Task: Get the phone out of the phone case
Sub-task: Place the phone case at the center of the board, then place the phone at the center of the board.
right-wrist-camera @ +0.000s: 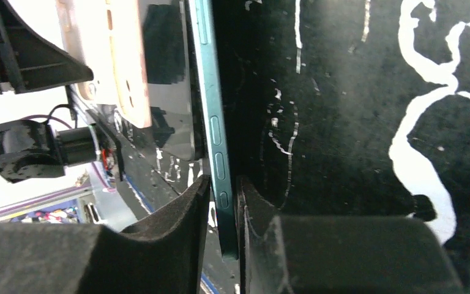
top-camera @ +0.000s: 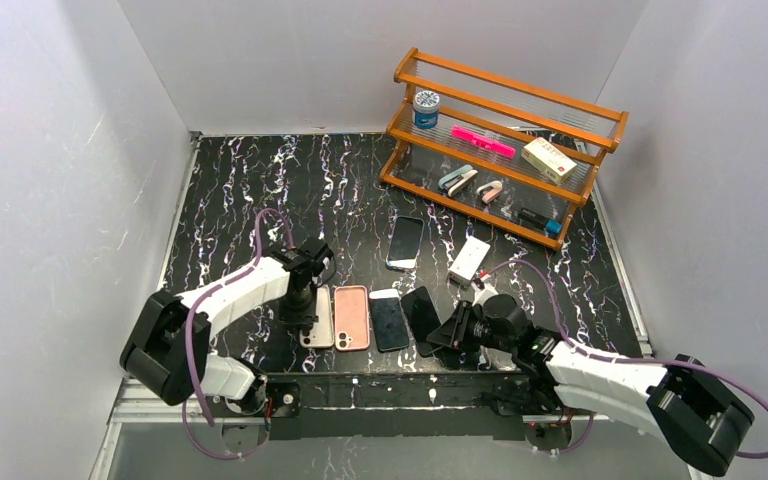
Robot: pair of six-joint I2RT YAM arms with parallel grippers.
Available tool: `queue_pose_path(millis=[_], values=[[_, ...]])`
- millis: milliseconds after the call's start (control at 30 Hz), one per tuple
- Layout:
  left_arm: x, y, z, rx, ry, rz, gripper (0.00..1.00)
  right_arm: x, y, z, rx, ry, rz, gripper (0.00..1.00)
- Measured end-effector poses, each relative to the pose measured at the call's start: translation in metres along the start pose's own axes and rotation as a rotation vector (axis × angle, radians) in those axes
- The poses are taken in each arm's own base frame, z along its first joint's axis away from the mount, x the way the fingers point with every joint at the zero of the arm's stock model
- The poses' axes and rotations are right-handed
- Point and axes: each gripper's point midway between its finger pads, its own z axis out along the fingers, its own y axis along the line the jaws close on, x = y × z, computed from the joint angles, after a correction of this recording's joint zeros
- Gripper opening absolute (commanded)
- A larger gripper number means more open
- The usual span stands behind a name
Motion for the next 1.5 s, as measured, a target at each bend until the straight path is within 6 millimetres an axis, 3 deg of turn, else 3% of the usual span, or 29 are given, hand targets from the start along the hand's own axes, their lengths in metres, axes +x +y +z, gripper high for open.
queue_pose_path(millis=[100,333,733,1000,1067,1200,1500], values=[[0.005,-0.005,0.004,0.022,0.043,0.016,0.24,0.005,-0.009,0.002,0.034,0.013,0.002,0.32],[0.009,-0.015,0.006,0.069,0.074,0.032,0.46,0.001,-0.007,0.009,0.038,-0.006,0.002,0.36],[0.000,-0.010,0.000,0.051,0.006,0.015,0.88,-0.004,0.008,0.019,0.031,-0.012,-0.009,0.62],[-0.033,-0.003,-0.029,0.049,-0.208,-0.019,0.93,0.000,0.021,0.027,0.078,0.009,-0.096,0.76],[-0.043,-0.005,-0.038,0.068,-0.268,-0.029,0.94,0.001,0.023,0.028,0.097,0.014,-0.114,0.97],[-0.060,-0.010,-0.054,0.114,-0.373,-0.037,0.94,0.000,0.031,0.028,0.112,0.004,-0.141,0.99],[-0.100,-0.008,-0.090,0.128,-0.617,0.002,0.98,-0.010,0.012,0.016,0.298,-0.014,-0.197,0.99]])
